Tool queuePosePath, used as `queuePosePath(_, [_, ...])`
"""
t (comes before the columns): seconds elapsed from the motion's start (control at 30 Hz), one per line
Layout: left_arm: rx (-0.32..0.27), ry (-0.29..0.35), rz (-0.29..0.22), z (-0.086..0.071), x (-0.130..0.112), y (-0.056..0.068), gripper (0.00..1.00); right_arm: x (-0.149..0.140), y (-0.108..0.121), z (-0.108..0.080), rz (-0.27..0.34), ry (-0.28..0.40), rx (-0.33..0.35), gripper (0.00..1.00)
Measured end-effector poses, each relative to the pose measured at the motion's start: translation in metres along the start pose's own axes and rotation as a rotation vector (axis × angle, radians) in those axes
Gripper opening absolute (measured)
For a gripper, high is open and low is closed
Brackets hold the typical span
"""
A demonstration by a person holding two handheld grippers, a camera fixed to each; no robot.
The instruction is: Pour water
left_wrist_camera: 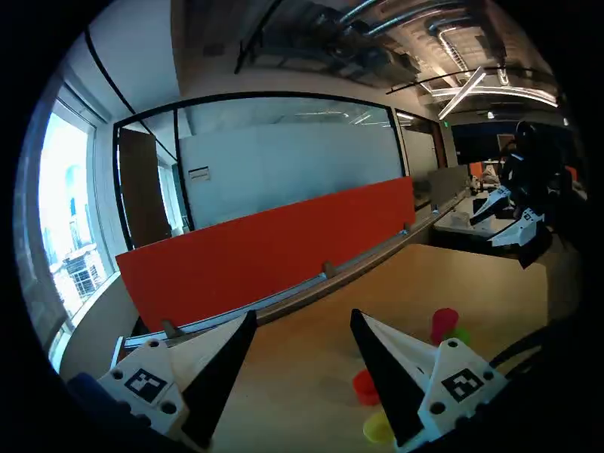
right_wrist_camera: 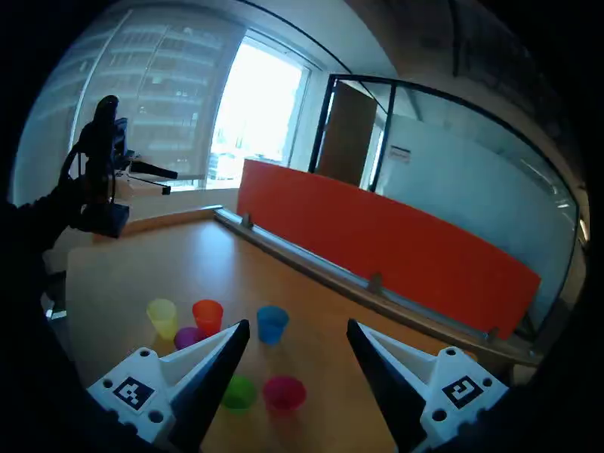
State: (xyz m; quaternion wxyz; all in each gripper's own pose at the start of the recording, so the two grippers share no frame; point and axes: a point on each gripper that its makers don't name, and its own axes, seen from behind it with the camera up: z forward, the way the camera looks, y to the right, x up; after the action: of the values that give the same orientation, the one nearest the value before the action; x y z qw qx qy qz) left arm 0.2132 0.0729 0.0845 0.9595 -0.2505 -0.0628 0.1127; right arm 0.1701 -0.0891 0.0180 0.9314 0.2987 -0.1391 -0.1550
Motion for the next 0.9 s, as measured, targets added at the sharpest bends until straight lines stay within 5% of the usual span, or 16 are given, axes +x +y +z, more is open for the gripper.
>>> queuePosePath(0.4, [-0.100,-0.043,0.069,0.014,-0.006,0.024,0.92,-0.009,-0.008,0.006,-0.010,-0.045,0.058,1.00])
queuePosePath(0.9, [-0.205,-0.116,0.056,0.032,-0.026,0.046,0.92,-0.035,-0.022,0.016,-0.011,-0.098,0.125,1.00])
